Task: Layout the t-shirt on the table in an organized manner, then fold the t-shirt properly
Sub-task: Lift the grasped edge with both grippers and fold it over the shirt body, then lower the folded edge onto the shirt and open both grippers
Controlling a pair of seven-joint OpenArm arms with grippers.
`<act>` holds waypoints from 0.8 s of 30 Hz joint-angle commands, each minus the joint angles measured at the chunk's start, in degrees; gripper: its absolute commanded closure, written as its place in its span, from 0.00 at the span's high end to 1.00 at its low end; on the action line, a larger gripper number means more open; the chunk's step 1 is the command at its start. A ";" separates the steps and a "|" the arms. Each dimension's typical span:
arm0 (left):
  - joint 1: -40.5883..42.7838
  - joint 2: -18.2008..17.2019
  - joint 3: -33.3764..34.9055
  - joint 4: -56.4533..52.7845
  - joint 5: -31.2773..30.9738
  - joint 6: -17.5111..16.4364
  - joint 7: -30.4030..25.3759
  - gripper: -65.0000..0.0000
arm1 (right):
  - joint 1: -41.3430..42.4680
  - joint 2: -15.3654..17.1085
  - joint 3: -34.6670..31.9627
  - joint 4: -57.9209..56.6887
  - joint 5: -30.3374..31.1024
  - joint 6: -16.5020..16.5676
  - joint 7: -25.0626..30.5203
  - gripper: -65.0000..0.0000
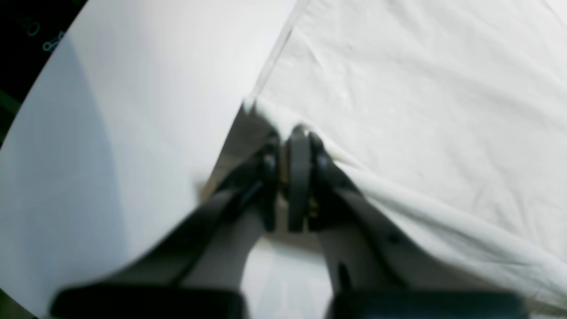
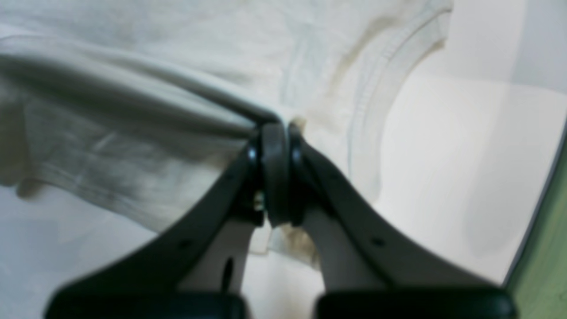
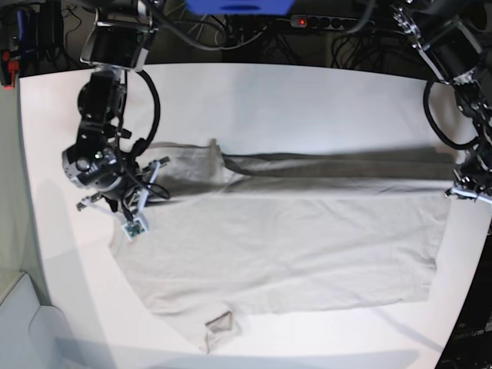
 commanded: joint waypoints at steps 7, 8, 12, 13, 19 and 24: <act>-0.80 -1.51 -0.16 0.86 -0.10 0.58 -0.86 0.28 | 1.00 0.28 -0.03 1.08 0.12 0.17 0.45 0.13; -0.80 -1.51 -0.16 0.86 -0.10 0.67 -0.86 0.36 | 0.91 0.28 -0.03 1.08 0.12 0.17 0.45 0.19; -0.63 -1.51 -0.16 0.86 -0.01 0.58 -0.86 0.62 | 0.38 1.34 -0.03 1.17 0.12 0.17 0.45 0.45; -0.63 -1.51 -0.16 0.86 -0.01 0.32 -0.86 0.66 | 0.21 1.34 -0.03 1.26 0.12 0.17 0.45 0.48; -0.54 -1.34 -0.16 1.03 -0.10 0.14 -0.77 0.74 | -0.58 2.66 0.41 2.58 0.12 0.17 0.45 0.51; 2.19 -1.42 -0.51 0.77 -0.10 0.14 -1.47 0.74 | -2.69 3.01 0.41 6.18 0.12 0.17 0.45 0.51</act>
